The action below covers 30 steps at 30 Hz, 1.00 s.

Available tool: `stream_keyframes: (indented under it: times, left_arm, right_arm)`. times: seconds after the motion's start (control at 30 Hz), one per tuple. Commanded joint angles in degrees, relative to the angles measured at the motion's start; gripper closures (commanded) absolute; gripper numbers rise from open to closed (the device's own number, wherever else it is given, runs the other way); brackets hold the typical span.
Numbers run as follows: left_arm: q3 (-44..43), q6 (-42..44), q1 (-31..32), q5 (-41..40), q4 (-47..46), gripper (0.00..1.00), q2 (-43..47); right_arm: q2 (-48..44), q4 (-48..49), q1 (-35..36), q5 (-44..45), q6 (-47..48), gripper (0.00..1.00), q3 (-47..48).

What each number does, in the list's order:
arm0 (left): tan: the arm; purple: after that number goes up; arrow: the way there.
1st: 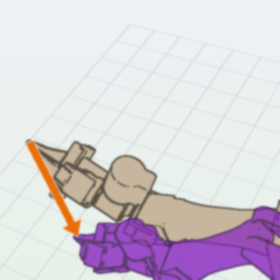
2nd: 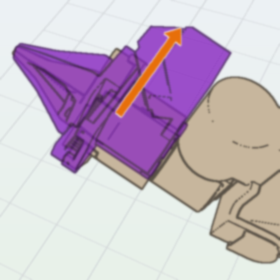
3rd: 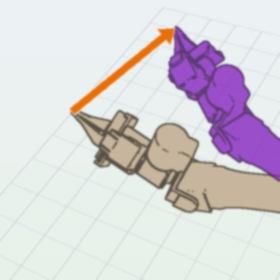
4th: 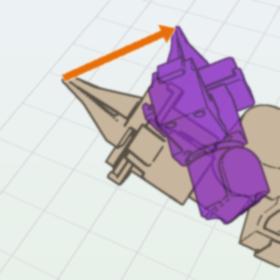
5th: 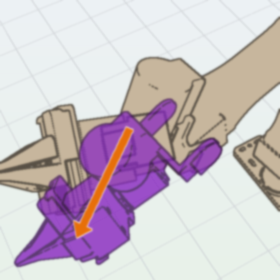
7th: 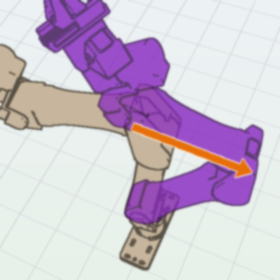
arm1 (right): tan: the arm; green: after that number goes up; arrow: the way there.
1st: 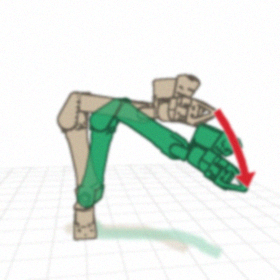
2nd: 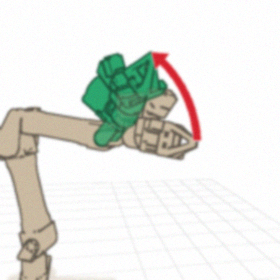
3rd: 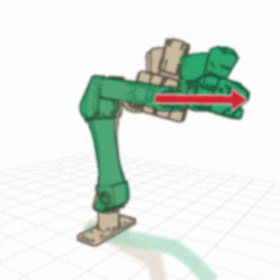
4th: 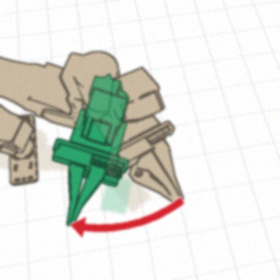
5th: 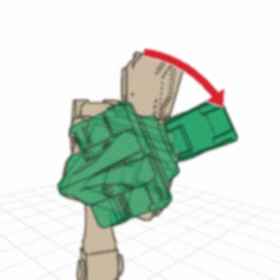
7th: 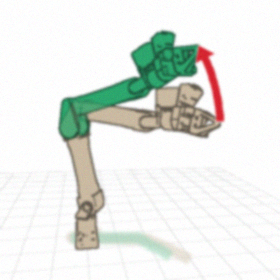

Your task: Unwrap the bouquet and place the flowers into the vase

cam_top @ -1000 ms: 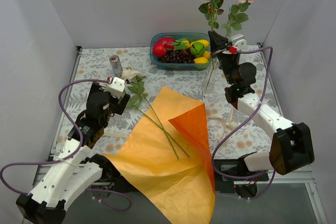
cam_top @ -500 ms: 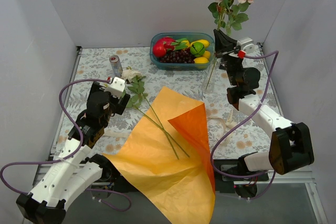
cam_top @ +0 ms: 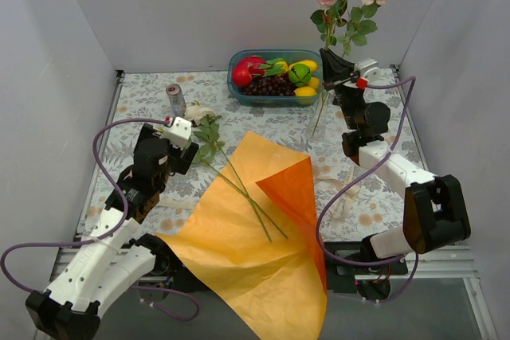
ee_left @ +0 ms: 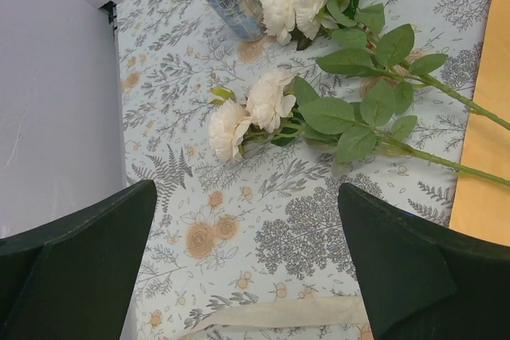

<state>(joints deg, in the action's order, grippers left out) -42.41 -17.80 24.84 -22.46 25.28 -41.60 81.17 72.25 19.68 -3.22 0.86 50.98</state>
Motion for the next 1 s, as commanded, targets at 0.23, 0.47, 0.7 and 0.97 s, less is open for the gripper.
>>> stream_keyframes:
  times: [0.23, 0.47, 0.7, 0.97]
  left_arm:
    - [1.3, -0.5, -0.3, 0.8, -0.3, 0.02, -1.1]
    - [1.9, -1.1, -0.4, 1.2, -0.1, 0.02, -1.5]
    - [2.2, -1.2, -0.3, 1.4, -0.2, 0.02, -1.6]
    - [2.3, -1.0, -0.4, 1.3, -0.5, 0.02, -1.5]
  right_arm:
    - [0.3, 8.5, -1.8, -3.0, -2.7, 0.99, 2.0]
    - [0.2, 8.7, -2.6, -4.2, -3.9, 0.99, 3.6]
    - [1.0, 8.1, -3.3, -5.0, -4.5, 0.99, 6.5]
    - [2.1, 7.6, -3.8, -5.7, -5.1, 0.99, 6.5]
